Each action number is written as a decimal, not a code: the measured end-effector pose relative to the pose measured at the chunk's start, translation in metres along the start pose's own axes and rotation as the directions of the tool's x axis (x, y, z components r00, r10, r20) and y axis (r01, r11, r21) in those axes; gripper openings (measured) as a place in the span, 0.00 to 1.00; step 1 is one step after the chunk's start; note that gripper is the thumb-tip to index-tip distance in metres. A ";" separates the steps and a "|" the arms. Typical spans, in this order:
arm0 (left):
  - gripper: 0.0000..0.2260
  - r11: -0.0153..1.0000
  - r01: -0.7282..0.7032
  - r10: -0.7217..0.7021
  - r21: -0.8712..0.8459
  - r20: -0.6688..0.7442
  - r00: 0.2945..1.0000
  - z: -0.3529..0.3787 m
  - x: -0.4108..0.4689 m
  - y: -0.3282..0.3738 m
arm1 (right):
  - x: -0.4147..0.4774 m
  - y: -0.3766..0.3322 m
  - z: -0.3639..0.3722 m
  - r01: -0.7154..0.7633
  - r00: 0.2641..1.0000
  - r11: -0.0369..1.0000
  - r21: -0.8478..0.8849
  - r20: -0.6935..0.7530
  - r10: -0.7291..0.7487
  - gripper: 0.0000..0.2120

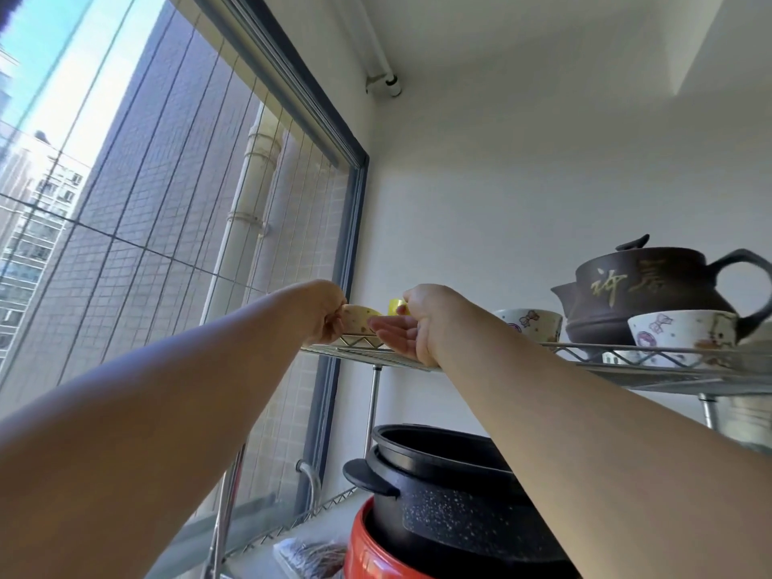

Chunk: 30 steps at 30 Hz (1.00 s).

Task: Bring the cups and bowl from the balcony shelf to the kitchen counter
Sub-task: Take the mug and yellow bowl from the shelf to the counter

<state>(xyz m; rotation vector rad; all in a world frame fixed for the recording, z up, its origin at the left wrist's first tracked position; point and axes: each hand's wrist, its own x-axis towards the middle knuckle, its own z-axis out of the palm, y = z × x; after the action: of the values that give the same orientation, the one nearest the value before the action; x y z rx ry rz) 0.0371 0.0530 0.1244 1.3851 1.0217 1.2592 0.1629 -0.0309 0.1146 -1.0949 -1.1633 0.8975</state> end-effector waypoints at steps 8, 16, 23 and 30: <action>0.10 0.979 -0.164 0.144 -0.123 -0.156 0.977 -0.005 -0.007 -0.001 | -0.009 0.005 -0.011 0.129 0.990 0.992 0.002 -0.053 -0.128 0.18; 0.06 0.899 -0.316 0.269 -0.304 -0.186 0.945 -0.028 -0.052 0.002 | -0.038 0.004 -0.018 0.254 0.967 0.964 0.082 -0.035 -0.252 0.16; 0.06 0.845 -0.359 0.308 -0.396 -0.189 0.933 -0.058 -0.119 -0.046 | -0.092 0.037 -0.021 0.309 0.951 0.950 0.048 0.006 -0.310 0.16; 0.09 0.875 -0.250 0.208 -0.414 -0.144 0.967 -0.081 -0.189 -0.149 | -0.172 0.132 -0.032 0.212 0.977 0.976 0.043 0.027 -0.213 0.18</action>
<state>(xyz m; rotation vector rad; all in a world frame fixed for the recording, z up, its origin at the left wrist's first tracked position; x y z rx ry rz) -0.0616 -0.0956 -0.0570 1.1279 0.5958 1.6282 0.1620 -0.1675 -0.0565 -0.9074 -1.2578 0.7695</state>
